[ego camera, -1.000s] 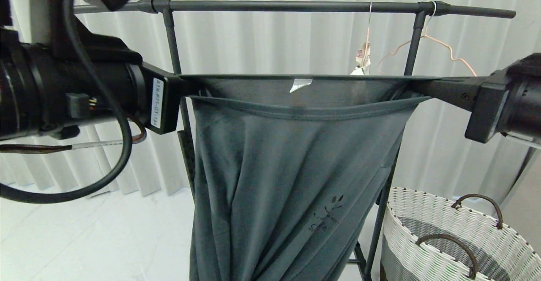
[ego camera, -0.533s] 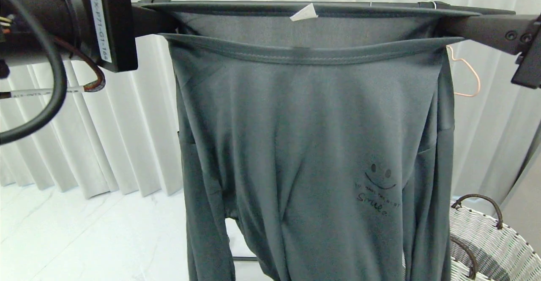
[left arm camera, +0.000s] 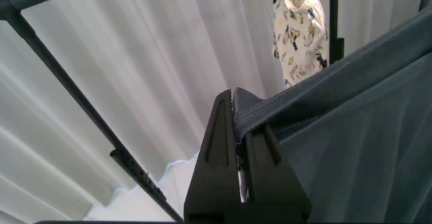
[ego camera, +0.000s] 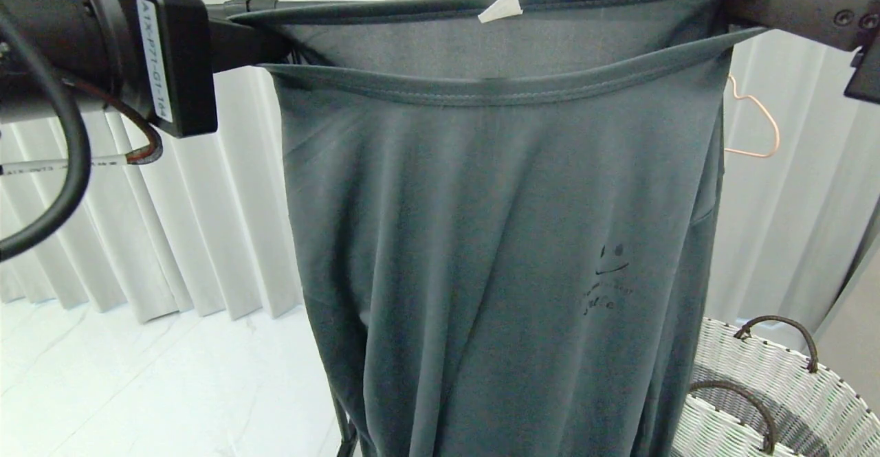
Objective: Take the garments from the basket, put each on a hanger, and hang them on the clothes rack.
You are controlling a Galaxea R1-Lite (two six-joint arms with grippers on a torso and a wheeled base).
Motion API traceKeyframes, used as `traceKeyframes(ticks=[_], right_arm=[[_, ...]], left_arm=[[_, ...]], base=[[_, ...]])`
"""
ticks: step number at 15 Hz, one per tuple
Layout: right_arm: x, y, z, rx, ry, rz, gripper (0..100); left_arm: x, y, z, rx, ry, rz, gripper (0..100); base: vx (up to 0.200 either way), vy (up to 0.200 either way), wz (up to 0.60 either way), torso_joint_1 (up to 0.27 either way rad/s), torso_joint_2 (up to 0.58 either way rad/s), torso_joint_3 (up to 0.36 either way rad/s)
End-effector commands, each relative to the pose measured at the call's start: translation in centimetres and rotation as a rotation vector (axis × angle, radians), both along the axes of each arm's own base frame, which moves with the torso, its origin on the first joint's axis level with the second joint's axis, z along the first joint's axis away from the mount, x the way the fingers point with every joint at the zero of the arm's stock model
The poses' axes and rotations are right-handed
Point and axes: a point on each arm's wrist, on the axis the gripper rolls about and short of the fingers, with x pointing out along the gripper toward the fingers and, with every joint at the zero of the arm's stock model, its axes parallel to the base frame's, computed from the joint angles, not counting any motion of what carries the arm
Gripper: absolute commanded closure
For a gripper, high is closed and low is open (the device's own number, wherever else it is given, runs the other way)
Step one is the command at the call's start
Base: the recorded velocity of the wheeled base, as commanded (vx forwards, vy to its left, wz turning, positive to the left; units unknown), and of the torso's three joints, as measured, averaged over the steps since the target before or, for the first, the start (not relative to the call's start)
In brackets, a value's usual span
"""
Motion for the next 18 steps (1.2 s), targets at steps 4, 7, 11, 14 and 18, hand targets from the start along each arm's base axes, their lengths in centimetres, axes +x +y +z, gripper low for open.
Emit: traceKeyframes(ticks=[4,7,11,14,18], right_arm=[[-0.3,-0.8,-0.1,-0.039,0.009,-0.023,100],[-1.9,-2.5,0.4,-0.085,0.047,-0.021,100],[-5.2,-5.3,1.3,-0.129,0.090,0.126,100],[-6.8,-5.8,0.8,-0.161,0.125,0.315,100],[-7.8,-3.0,0.2,-0.205,0.157,0.564,100]], left_arm=[[-0.2,0.1,-1.1,0.012,0.031,-0.006,100],[0.2,-1.3,-1.5,-0.008,0.069,-0.041,100],[2.3,-3.4,0.4,-0.102,0.068,-0.057,100],[4.0,-5.1,1.5,-0.187,0.078,-0.051,100],[4.8,-5.9,1.7,-0.223,0.090,-0.051,100]], base=[[0.000,0.000,0.00,0.000,0.00,0.000],[0.000,0.000,0.00,0.000,0.00,0.000],[0.000,0.000,0.00,0.000,0.00,0.000],[0.000,0.000,0.00,0.000,0.00,0.000],[0.000,0.000,0.00,0.000,0.00,0.000]])
